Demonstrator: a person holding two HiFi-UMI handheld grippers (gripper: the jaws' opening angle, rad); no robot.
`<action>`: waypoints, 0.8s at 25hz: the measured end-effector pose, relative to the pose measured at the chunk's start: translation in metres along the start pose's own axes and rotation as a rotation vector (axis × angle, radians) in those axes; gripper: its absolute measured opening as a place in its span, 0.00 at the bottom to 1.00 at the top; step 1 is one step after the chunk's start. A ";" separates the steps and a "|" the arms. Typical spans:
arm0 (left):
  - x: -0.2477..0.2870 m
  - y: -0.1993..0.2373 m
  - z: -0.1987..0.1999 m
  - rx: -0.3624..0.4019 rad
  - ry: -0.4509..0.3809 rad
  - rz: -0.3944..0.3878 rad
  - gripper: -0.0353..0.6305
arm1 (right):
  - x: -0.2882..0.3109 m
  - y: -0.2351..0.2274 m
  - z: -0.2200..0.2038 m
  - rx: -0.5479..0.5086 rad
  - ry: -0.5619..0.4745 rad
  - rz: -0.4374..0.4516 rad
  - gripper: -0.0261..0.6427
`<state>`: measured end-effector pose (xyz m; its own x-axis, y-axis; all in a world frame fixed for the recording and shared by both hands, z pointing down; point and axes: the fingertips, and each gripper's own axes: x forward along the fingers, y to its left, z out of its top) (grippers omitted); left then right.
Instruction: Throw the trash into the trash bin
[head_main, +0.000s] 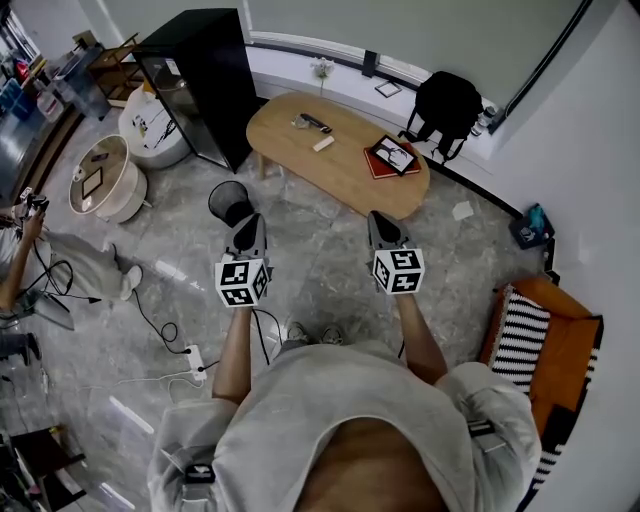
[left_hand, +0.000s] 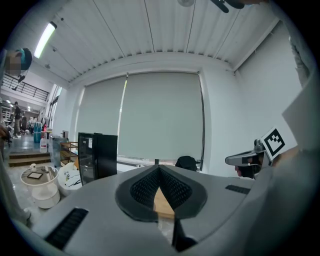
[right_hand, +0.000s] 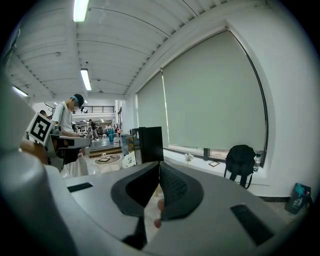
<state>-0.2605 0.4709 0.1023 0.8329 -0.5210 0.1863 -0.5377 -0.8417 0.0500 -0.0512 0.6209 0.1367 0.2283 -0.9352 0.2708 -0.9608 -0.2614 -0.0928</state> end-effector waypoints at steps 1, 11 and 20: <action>0.002 -0.003 0.000 0.000 0.000 0.000 0.08 | 0.000 -0.002 0.000 -0.002 0.000 0.004 0.08; 0.025 -0.025 -0.017 -0.007 0.037 -0.022 0.08 | 0.013 -0.021 -0.007 0.008 0.016 0.015 0.08; 0.081 0.008 -0.016 -0.025 0.031 -0.028 0.08 | 0.072 -0.031 0.004 -0.008 0.021 0.014 0.08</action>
<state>-0.1996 0.4241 0.1339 0.8434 -0.4927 0.2145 -0.5179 -0.8516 0.0804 -0.0049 0.5610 0.1554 0.2118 -0.9334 0.2897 -0.9651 -0.2464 -0.0886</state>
